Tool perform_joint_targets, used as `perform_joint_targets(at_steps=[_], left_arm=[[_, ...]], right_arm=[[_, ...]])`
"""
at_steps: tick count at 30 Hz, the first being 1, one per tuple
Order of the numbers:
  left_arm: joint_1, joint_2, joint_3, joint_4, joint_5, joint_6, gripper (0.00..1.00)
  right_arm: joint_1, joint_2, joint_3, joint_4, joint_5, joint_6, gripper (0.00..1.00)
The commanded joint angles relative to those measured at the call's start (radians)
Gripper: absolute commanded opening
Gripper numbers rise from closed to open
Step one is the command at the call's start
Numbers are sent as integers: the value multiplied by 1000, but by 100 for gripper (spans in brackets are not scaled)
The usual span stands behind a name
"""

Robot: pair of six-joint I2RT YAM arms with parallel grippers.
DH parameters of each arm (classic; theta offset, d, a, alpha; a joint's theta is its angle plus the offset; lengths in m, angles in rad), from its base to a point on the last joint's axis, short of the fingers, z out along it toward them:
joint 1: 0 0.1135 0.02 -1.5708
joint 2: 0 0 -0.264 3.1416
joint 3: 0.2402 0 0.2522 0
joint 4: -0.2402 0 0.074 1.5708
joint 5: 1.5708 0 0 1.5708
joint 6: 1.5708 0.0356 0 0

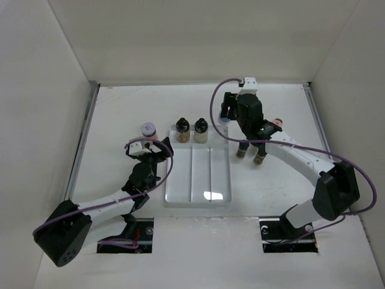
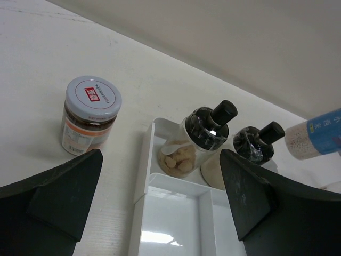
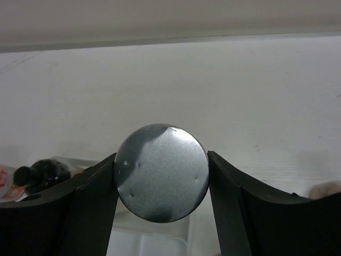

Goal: Organize the condiment bottles

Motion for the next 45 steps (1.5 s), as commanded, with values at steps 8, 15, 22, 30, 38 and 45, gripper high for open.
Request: perform_joint_targets(at_steps=[8,15,22,30,38,45], left_arm=[[28,-18,-5,12,9,-26,93],[54,-12,25,-89,-36,-29,94],[84,15,61,-183,-65,-67,94],[84,-2,139,-307,-143,-64,94],[146,83,353,-579,-185,-52,95],[249,319,539,-694,-51,-41,94]], right_arm=[[62,42,-37,146,-37,37,48],[67,120,-78,182,-77,43,49],[85,138,-106,203,-52,45,72],[108,-62,-236,233,57,82,100],[172,-344,-520,348,94,149,99],[245,-461,-613,426,84,165,37]])
